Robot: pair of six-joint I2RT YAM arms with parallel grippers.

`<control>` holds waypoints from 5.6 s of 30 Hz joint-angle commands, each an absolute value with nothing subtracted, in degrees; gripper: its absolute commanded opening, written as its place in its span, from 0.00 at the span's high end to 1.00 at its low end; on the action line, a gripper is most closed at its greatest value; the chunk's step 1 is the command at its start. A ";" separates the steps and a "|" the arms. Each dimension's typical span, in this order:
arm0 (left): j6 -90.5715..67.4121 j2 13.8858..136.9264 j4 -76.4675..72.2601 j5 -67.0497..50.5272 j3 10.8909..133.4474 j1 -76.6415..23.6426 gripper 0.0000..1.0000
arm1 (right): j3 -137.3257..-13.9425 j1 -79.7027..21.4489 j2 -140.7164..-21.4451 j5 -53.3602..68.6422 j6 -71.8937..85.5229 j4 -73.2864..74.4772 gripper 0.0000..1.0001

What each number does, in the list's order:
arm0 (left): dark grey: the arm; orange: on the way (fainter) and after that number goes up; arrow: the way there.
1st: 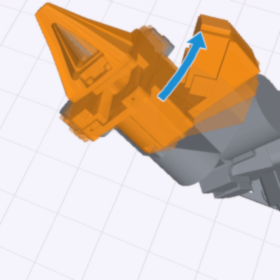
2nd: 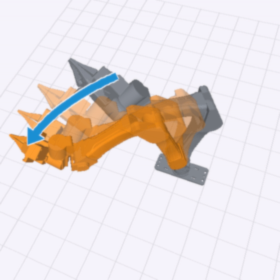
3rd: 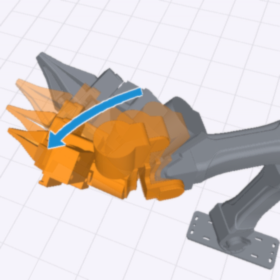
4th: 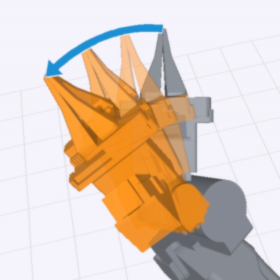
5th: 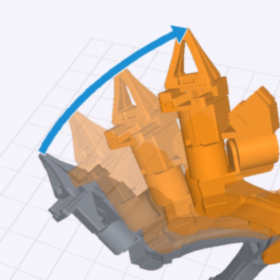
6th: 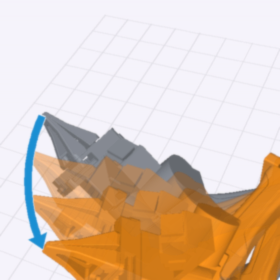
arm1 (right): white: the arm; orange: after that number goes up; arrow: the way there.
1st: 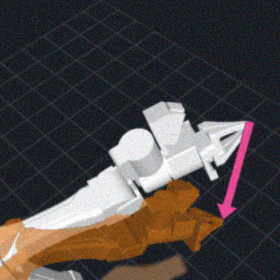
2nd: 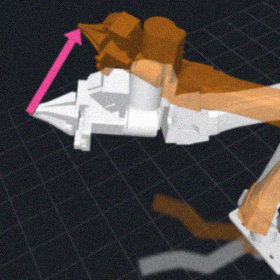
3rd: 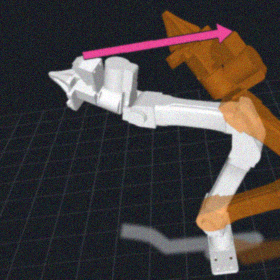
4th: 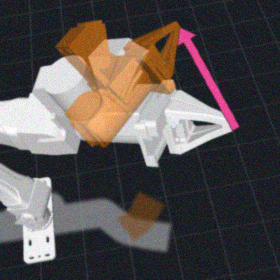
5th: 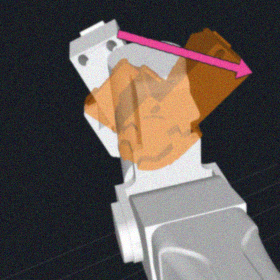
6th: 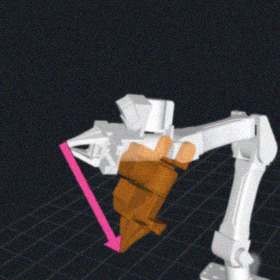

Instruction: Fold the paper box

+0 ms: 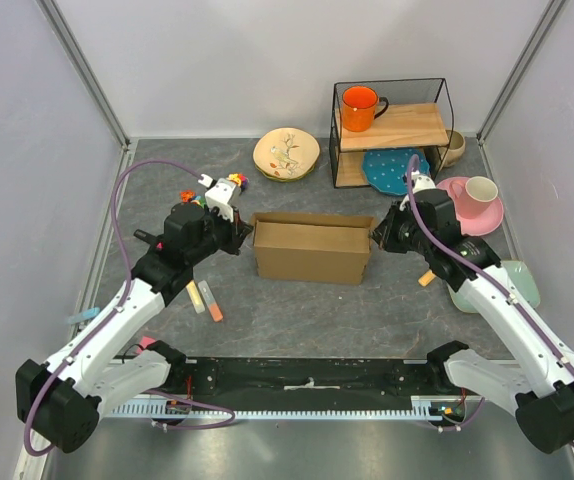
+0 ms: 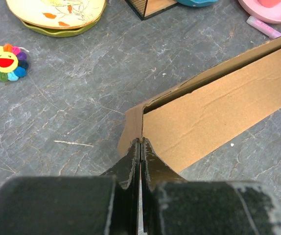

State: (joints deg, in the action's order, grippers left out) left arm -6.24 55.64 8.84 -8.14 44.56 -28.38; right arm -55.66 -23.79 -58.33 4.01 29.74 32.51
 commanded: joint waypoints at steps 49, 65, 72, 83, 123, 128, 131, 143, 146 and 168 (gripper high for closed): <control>-13.18 56.60 16.44 -5.62 49.57 -29.00 0.89 | -52.12 -26.28 -57.92 -1.58 25.58 32.43 1.00; -18.89 59.76 21.00 -10.46 55.72 -29.00 0.98 | -50.27 -27.51 -57.48 -3.25 25.23 31.82 1.00; -23.46 64.24 26.45 -11.42 60.38 -29.00 0.98 | -49.75 -28.39 -57.30 -4.66 25.05 31.82 1.00; -29.26 61.62 20.23 -10.99 52.83 -29.09 0.98 | -49.57 -29.09 -56.95 -5.54 25.05 31.73 1.00; -31.20 52.29 8.00 16.35 41.74 -44.12 0.71 | -46.49 -30.50 -55.20 -7.12 25.31 29.53 1.00; -29.88 52.03 8.70 17.23 44.11 -44.12 0.69 | -46.41 -30.41 -55.11 -7.12 25.22 29.53 1.00; -29.45 51.59 9.23 17.40 45.35 -44.12 0.68 | -46.32 -30.41 -55.02 -7.21 25.22 29.71 1.00; -28.65 51.86 10.46 16.26 44.91 -44.12 0.83 | -46.58 -30.41 -55.11 -7.21 25.22 29.53 1.00; -29.09 52.03 10.11 15.12 44.91 -44.12 0.93 | -46.49 -30.59 -55.28 -7.12 25.22 29.62 1.00; -34.72 52.47 7.47 10.46 38.32 -45.17 0.98 | -45.70 -30.67 -55.37 -7.12 25.31 29.27 1.00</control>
